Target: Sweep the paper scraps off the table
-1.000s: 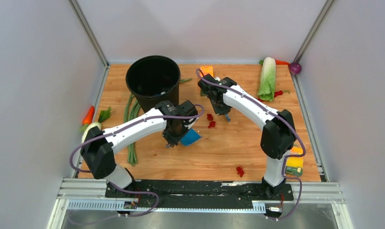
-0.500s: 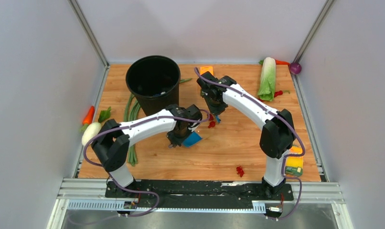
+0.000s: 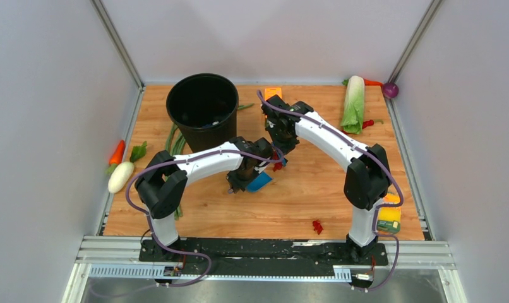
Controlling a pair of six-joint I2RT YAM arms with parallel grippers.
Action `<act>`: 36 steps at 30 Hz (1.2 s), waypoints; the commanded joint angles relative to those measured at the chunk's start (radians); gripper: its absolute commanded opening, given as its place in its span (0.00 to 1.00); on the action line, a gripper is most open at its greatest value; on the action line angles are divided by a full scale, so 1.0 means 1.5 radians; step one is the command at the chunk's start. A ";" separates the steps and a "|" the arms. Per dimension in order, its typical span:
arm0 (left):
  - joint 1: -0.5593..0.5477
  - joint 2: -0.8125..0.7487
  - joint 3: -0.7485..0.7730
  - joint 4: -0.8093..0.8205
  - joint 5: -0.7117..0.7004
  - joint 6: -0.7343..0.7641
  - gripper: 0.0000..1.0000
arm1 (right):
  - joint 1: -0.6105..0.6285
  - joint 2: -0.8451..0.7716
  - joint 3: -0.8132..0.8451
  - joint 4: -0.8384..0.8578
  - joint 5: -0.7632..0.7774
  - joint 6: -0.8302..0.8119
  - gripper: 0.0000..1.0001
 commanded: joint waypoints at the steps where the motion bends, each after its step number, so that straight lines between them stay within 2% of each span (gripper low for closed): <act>1: -0.003 0.000 0.020 0.013 0.001 0.016 0.00 | 0.008 -0.023 -0.018 0.030 -0.097 -0.001 0.00; 15: -0.003 -0.010 0.017 0.007 0.007 0.016 0.00 | 0.030 -0.046 -0.041 0.073 -0.255 0.019 0.00; 26: -0.003 -0.026 0.021 0.000 0.006 0.011 0.00 | 0.031 -0.088 -0.112 0.120 -0.390 0.021 0.00; 36: -0.003 -0.046 0.026 -0.009 -0.002 0.005 0.00 | 0.031 -0.112 -0.129 0.153 -0.457 0.032 0.00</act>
